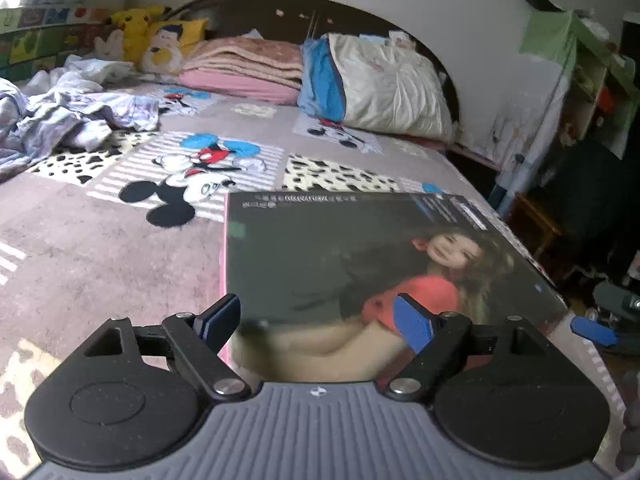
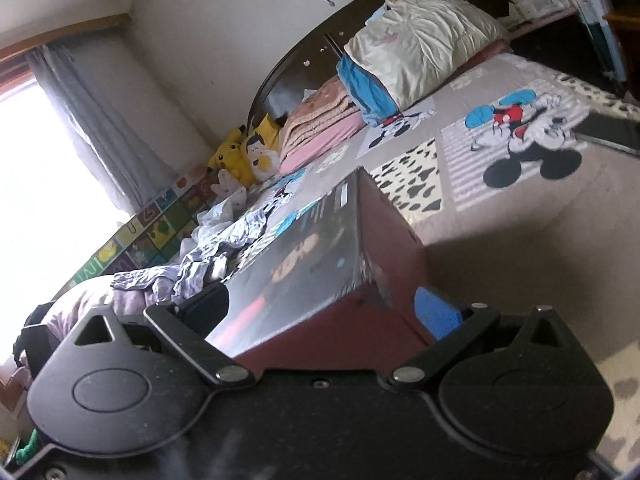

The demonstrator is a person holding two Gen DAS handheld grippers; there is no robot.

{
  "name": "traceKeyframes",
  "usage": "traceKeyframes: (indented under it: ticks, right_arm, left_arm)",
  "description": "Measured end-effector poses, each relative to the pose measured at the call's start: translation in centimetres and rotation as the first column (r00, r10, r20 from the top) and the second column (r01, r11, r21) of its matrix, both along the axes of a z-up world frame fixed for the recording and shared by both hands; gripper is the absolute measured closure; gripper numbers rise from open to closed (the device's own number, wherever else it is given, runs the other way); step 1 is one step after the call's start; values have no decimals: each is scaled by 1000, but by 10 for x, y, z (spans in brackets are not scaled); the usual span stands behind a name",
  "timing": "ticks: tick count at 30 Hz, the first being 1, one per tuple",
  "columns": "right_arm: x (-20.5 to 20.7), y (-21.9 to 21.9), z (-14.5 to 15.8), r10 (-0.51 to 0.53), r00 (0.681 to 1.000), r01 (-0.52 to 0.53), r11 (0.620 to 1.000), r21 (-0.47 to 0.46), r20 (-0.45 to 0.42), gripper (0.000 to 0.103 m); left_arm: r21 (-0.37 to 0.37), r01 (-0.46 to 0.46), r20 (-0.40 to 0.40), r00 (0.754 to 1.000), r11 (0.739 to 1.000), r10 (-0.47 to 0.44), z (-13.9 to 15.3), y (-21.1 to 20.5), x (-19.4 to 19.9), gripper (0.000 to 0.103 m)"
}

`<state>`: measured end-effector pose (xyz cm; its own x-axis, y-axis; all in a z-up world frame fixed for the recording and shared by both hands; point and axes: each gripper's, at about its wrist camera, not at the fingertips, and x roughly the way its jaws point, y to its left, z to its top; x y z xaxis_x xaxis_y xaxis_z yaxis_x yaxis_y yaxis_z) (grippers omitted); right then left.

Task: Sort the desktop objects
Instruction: 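Carry the photo book with both tools and lay it on the shoebox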

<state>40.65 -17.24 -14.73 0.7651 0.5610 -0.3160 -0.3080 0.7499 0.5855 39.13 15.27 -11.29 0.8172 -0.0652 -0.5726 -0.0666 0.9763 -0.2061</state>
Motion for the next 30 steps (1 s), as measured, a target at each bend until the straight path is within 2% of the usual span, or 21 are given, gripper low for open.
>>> traceKeyframes:
  ticks: [1,3,5,7,9,13,17,19,24,27,30]
  right_arm:
    - [4,1,1,4,1000,-4,1000,-13,3,2]
    - [18,1,2,9,1000,-10,1000,-15,-11,2]
    - [37,0,3,28,999,-28,1000,-9,-38,2]
    - [57,2,3,60,995,-62,998,-20,-74,2]
    - [77,6,2,93,989,-97,995,-37,-112,2]
    - [109,10,-11,207,954,-215,977,-13,-218,4]
    - [117,2,-25,263,931,-260,965,46,-253,8]
    - [117,0,-30,263,927,-260,964,44,-267,13]
    - [109,6,-41,233,922,-254,967,-27,-309,12]
    - [102,7,-38,185,934,-216,974,-68,-305,10]
    - [93,7,-30,140,947,-179,977,-115,-289,10]
  left_arm:
    - [21,-42,-19,999,999,43,-3,1,4,20]
    - [-3,-100,-38,994,995,100,-5,6,12,20]
    - [-50,-85,-50,995,995,83,-6,9,19,20]
    - [-6,-85,-58,995,996,85,-7,6,26,20]
    - [-21,-76,-79,994,997,74,-11,7,34,20]
    - [-40,-47,-93,995,998,43,-12,8,37,20]
    - [-29,-8,-91,996,1000,5,-13,8,36,20]
    - [-21,4,-90,996,1000,-6,-13,7,35,20]
    - [25,19,-106,994,1000,-16,-14,0,35,20]
    - [36,10,-114,993,999,-6,-12,-4,33,20]
    - [94,6,-117,993,996,5,-7,-11,26,20]
